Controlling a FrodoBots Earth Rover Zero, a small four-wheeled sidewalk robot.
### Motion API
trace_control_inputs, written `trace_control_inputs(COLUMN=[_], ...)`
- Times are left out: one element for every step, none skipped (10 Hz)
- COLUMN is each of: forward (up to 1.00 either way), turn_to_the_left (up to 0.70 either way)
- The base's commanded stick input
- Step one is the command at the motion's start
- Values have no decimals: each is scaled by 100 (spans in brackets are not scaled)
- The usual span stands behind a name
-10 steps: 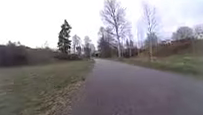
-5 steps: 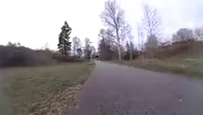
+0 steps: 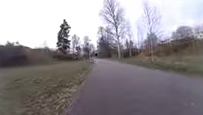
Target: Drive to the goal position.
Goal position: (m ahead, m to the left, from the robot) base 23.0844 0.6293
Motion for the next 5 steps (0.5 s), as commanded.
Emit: trace_control_inputs(forward=[70, 70, 70, 70, 70], turn_to_the_left=[0, 0, 0, 0, 0])
